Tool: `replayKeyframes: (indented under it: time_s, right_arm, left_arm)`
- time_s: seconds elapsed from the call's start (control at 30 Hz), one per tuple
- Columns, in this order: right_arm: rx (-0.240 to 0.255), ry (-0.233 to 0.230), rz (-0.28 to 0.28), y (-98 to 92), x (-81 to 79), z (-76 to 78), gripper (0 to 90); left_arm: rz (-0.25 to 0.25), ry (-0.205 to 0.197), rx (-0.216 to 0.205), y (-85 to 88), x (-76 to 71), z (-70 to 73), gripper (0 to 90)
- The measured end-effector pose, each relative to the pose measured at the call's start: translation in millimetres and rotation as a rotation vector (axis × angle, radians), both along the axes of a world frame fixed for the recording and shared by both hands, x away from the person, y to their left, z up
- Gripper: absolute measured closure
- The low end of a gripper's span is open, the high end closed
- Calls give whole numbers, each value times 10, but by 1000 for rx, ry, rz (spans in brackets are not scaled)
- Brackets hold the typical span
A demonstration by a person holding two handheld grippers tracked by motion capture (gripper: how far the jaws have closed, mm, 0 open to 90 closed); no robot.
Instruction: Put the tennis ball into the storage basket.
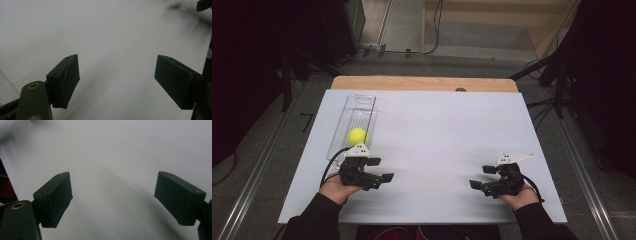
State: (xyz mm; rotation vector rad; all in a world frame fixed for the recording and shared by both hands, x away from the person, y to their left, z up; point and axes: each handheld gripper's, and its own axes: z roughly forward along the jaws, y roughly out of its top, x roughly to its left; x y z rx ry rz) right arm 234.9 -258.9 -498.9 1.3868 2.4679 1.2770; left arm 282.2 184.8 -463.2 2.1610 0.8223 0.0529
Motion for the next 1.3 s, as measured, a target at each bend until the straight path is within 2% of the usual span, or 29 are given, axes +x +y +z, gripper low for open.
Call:
replayKeyframes:
  time_s: [0.17, 0.47, 0.5, 0.63, 0.9, 1.3]
  right_arm:
    - [1, 0, 3, 3, 0, 0, 129]
    - [0, 2, 3, 6, -2, -1, 129]
    - [0, 2, 3, 6, -2, -2, 129]
    - [-2, -1, 6, 7, 0, -5, 128]
    - [-6, -1, 8, 7, 0, -9, 129]
    - [1, -3, 13, 7, 2, -15, 129]
  left_arm:
    - [-14, -21, -10, 39, -56, -4, 204]
    - [-22, -6, 13, 136, -149, -77, 204]
    - [-23, -10, 22, 150, -151, -82, 205]
    - [-10, -11, 7, 198, -163, -104, 204]
    - [-5, -16, 15, 250, -188, -143, 205]
    - [-4, -14, 16, 253, -188, -160, 205]
